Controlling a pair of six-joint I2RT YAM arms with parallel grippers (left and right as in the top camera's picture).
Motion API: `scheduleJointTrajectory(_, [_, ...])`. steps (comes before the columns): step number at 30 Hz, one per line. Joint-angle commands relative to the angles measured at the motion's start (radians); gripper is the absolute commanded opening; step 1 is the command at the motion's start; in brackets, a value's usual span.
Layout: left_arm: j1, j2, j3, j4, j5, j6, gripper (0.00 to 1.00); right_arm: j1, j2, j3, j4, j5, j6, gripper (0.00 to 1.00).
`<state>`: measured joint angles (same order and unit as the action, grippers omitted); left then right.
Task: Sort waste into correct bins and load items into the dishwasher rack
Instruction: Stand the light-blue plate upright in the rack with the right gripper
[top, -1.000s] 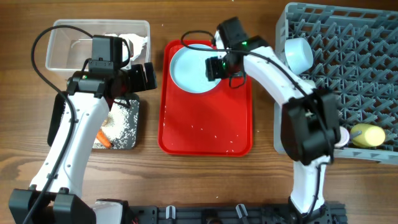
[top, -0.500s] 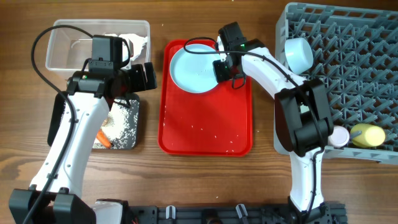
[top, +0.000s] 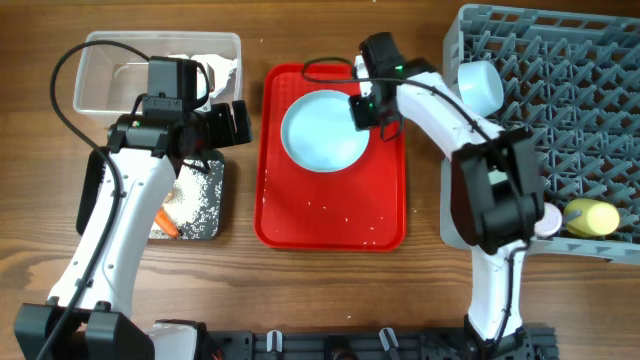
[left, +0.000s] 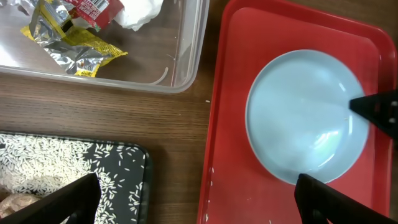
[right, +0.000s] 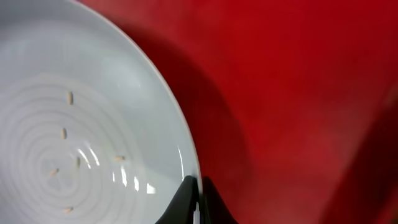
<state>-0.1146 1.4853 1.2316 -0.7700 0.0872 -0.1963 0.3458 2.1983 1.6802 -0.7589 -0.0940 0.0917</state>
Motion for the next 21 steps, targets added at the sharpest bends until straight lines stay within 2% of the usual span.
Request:
scheduleJointTrajectory(1, [0.005,0.003,0.005,0.002,0.008,-0.002,1.0,-0.057,-0.178,-0.005,-0.001,0.05,-0.006,0.04])
scheduleJointTrajectory(4, [0.005,0.003,0.005,0.002,0.008,-0.002,1.0,-0.084,-0.293,-0.005,0.003,0.074,-0.014,0.04])
scheduleJointTrajectory(11, [0.005,0.003,0.005,0.002,0.008,-0.002,1.0,-0.17,-0.491,-0.005,-0.005,0.315,-0.014,0.04])
scheduleJointTrajectory(17, [0.005,0.003,0.005,0.002,0.008,-0.002,1.0,-0.355,-0.589,-0.005,-0.016,0.408,-0.014,0.04])
scheduleJointTrajectory(19, [0.005,0.003,0.005,0.002,0.008,-0.002,1.0,-0.418,-0.595,-0.005,-0.014,0.503,-0.018,0.04])
scheduleJointTrajectory(21, [0.005,0.003,0.005,0.002,0.008,-0.002,1.0,-0.473,-0.588,-0.005,-0.007,0.585,-0.08,0.04])
